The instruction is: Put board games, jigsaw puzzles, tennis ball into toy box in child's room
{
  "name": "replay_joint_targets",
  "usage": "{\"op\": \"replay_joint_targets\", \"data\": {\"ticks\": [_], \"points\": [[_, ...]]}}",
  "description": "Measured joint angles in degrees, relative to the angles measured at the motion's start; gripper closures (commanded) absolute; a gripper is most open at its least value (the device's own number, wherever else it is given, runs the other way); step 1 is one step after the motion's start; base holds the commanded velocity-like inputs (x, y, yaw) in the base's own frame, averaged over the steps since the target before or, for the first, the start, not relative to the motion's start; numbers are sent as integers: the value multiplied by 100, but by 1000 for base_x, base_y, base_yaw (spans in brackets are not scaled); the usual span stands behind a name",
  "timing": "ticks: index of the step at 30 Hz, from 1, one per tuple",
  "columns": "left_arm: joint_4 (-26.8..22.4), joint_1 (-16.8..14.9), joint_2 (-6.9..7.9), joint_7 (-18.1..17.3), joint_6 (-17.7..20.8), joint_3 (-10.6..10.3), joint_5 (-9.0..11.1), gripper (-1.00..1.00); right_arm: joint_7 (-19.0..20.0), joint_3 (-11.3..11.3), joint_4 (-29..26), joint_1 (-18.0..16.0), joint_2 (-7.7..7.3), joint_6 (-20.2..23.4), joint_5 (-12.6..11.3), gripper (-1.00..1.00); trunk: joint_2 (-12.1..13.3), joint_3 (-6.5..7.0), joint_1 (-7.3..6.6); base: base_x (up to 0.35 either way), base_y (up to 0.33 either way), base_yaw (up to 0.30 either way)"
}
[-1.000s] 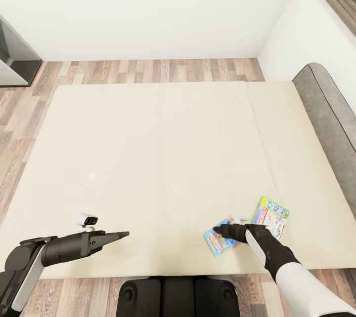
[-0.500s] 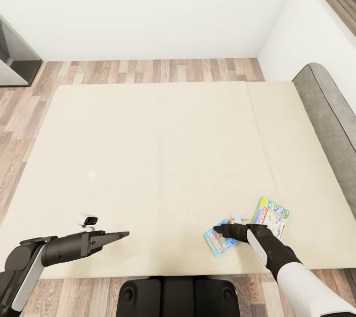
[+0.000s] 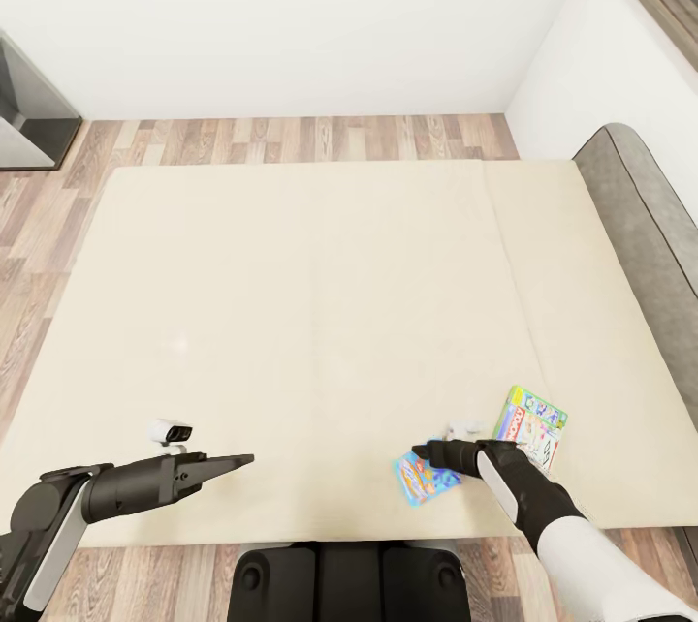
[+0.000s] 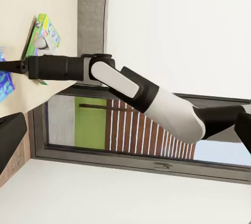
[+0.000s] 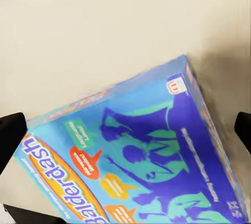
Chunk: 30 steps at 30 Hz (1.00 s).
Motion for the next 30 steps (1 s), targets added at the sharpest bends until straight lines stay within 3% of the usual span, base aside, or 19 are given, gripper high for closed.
{"op": "replay_joint_targets", "data": {"ticks": [3, 10, 16, 30], "points": [[0, 2, -7, 2, 0, 1, 0, -100, -96, 78, -97, -23, 98, 33, 20, -100, 0, 0, 0, 0, 0, 0], [0, 5, -43, 5, 0, 10, 0, -100, 92, -151, 98, -59, 284, -193, 143, -100, 0, 0, 0, 0, 0, 0], [0, 5, -44, 5, 0, 16, 0, -100, 102, -187, 153, -59, 309, -377, 170, -100, 0, 0, 0, 0, 0, 0], [0, 5, -44, 5, 0, 17, 0, -100, 118, -188, 204, -59, 312, -314, 173, -100, 0, 0, 0, 0, 0, 0]]}}
